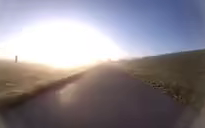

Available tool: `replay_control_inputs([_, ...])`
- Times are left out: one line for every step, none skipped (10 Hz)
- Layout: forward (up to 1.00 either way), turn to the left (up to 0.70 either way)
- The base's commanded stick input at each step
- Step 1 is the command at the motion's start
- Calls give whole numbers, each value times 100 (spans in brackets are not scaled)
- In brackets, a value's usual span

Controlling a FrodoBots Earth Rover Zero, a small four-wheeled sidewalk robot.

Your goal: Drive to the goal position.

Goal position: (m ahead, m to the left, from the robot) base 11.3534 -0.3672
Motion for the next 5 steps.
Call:
replay_control_inputs([100, 0])
replay_control_inputs([100, 0])
replay_control_inputs([100, 0])
replay_control_inputs([100, 0])
replay_control_inputs([100, 0])
